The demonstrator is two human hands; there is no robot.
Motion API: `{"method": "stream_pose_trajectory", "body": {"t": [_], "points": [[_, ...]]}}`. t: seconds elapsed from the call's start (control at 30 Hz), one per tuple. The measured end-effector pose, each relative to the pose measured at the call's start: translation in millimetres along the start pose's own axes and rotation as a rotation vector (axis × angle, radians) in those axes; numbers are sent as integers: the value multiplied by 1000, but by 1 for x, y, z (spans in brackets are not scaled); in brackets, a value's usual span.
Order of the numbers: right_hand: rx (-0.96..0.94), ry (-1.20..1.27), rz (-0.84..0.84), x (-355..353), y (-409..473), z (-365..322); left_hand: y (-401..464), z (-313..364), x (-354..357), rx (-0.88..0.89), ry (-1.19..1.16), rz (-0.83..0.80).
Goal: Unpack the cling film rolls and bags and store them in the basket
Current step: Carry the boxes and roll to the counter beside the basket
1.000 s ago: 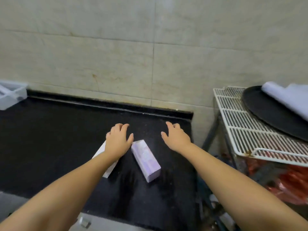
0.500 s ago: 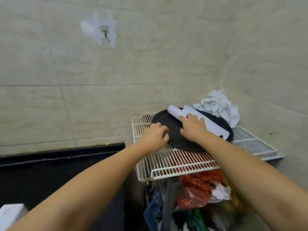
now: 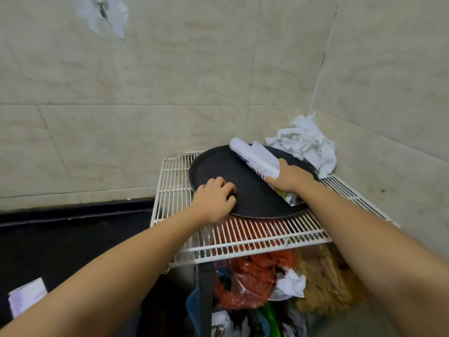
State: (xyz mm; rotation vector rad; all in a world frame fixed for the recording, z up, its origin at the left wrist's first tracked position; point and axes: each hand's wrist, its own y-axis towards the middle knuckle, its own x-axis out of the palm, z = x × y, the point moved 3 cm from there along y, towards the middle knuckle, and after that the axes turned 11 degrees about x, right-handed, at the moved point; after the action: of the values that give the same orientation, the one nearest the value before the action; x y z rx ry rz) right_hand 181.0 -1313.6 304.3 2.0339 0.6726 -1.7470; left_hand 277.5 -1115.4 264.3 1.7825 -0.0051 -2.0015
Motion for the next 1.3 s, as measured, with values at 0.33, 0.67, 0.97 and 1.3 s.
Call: {"method": "stream_pose_trajectory", "body": {"t": [0.33, 0.67, 0.97, 1.3], "points": [[-47, 31, 206, -13, -27, -16, -1, 7, -11, -28, -48, -137], [-230, 381, 173, -44, -99, -143, -86, -66, -87, -128, -220, 97], [-382, 647, -166, 24, -196, -316, -266, -199, -75, -608, -201, 9], [-257, 478, -417, 158, -241, -318, -368, -235, 29, -1273, -337, 4]]}}
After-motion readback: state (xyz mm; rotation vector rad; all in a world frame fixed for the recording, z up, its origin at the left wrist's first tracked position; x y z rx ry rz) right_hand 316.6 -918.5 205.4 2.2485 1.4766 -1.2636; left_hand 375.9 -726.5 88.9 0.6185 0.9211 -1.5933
